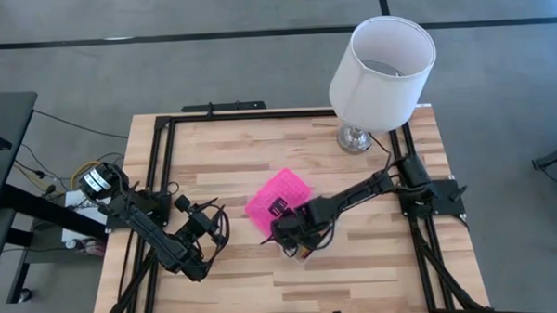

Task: Pick & place school supplies into a supply box
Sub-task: Close the pink supply box

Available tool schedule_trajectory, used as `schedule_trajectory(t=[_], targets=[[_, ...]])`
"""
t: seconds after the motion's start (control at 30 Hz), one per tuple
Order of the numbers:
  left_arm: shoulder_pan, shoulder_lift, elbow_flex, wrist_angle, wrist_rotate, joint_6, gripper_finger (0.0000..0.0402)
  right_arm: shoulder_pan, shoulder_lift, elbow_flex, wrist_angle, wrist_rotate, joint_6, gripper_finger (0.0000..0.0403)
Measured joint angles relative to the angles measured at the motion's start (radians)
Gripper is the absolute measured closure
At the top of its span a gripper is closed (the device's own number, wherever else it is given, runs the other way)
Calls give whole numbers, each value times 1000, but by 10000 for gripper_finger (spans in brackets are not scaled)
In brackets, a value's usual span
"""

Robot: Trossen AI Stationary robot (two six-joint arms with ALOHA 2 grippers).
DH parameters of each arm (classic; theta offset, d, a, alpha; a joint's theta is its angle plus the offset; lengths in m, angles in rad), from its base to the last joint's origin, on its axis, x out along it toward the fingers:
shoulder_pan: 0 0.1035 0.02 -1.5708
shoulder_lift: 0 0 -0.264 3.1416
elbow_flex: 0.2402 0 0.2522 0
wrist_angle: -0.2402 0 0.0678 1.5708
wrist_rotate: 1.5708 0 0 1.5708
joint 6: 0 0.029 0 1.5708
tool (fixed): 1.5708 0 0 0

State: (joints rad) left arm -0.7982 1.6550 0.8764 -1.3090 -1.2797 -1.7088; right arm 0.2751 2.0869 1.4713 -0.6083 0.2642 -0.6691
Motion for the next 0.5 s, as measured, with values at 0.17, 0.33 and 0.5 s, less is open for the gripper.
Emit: schedule_trajectory(t=[0.17,0.33,0.5], targets=[[0,0,0,2,0,0,269,-2,0,49,-43,0,15,308],[0,0,0,2,0,0,269,0,-2,110,-128,0,57,308],[10,0,0,5,-7,0,269,15,-4,171,-241,1,207,308]])
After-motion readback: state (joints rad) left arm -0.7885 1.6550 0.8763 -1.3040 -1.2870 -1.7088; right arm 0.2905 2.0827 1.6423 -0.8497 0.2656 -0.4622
